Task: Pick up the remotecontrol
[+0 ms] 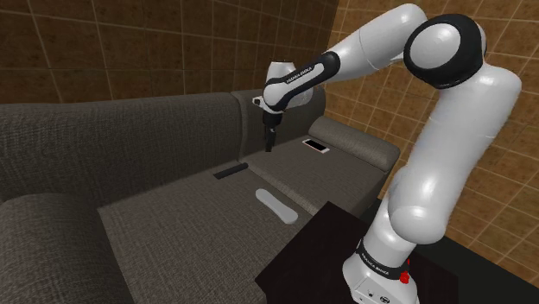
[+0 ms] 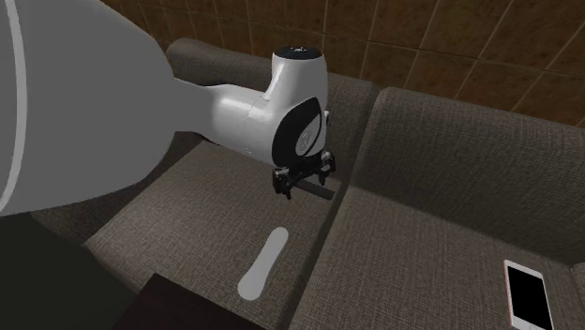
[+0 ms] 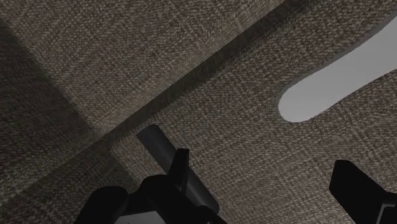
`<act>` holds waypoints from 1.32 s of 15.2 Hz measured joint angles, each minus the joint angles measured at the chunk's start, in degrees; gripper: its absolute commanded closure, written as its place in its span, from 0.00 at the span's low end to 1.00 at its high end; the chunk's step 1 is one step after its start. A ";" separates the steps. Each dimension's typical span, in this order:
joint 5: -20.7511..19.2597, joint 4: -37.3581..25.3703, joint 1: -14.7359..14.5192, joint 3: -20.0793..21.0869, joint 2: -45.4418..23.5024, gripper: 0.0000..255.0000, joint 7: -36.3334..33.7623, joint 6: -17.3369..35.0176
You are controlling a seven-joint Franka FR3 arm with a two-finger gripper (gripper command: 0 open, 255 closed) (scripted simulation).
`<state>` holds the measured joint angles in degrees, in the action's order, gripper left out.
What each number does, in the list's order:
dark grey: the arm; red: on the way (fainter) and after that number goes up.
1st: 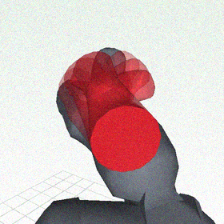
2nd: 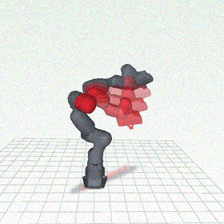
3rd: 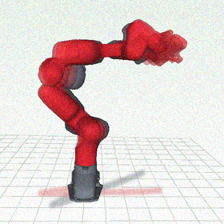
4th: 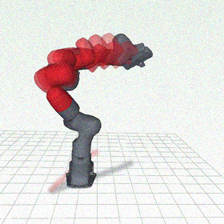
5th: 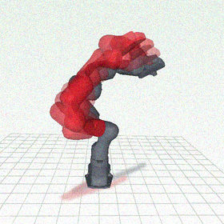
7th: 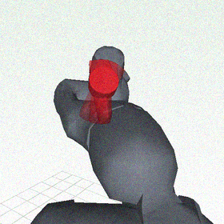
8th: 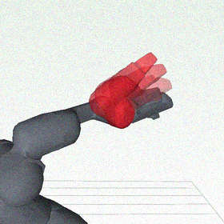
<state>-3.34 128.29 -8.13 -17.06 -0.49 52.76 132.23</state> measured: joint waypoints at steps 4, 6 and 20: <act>4.21 -5.16 0.39 0.91 -9.27 0.00 9.73 4.32; 6.09 -8.24 1.06 1.97 -13.75 0.00 14.27 5.83; 9.97 -29.99 5.42 10.29 -37.58 0.00 35.09 6.21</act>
<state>6.63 98.30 -2.71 -6.77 -38.07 87.85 138.44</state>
